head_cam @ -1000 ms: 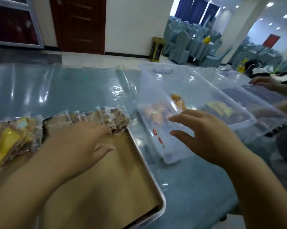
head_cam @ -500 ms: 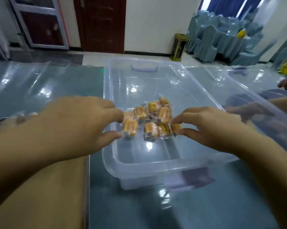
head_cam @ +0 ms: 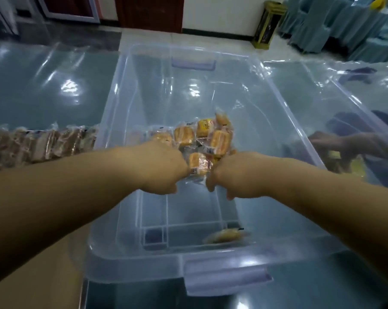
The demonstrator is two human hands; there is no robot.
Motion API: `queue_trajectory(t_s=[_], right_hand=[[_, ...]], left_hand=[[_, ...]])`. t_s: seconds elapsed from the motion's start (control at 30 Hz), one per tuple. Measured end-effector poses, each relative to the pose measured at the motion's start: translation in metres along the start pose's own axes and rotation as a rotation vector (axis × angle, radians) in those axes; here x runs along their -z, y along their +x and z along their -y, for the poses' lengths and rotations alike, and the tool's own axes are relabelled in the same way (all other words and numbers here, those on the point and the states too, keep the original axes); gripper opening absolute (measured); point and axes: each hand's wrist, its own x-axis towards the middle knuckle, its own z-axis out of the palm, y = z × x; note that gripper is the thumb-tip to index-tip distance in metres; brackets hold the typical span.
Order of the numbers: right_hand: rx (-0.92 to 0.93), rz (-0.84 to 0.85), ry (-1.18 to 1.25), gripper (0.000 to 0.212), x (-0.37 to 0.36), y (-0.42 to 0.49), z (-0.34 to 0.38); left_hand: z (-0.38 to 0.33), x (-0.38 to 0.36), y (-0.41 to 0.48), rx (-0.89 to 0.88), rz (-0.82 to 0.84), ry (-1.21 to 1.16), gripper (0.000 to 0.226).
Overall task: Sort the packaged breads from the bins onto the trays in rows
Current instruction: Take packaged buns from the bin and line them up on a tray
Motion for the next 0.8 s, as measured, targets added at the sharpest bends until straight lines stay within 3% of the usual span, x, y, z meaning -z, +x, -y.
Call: queue_trajectory(t_s=[0.17,0.37,0.57,0.63,0.8], right_hand=[[0.200,0.217,0.007,0.057,-0.026,0.016,0.015],[0.213,0.466,0.246,0.041,-0.047,0.018,0.027],[0.013,0.705,0.632,0.046,-0.051,0.020,0.030],[-0.008,0.634,0.645,0.044,-0.050,0.022,0.029],[-0.002,0.247,0.403,0.035,-0.036,0.019,0.016]], left_hand=[[-0.001,-0.007,0.007,0.012,0.129,-0.068,0.018],[-0.004,-0.012,0.010,0.011,0.205,-0.059,0.017],[-0.007,-0.012,0.007,0.023,0.227,-0.068,0.017],[-0.006,-0.012,0.007,0.032,0.223,-0.069,0.019],[-0.001,-0.005,0.003,0.036,0.271,-0.136,0.026]])
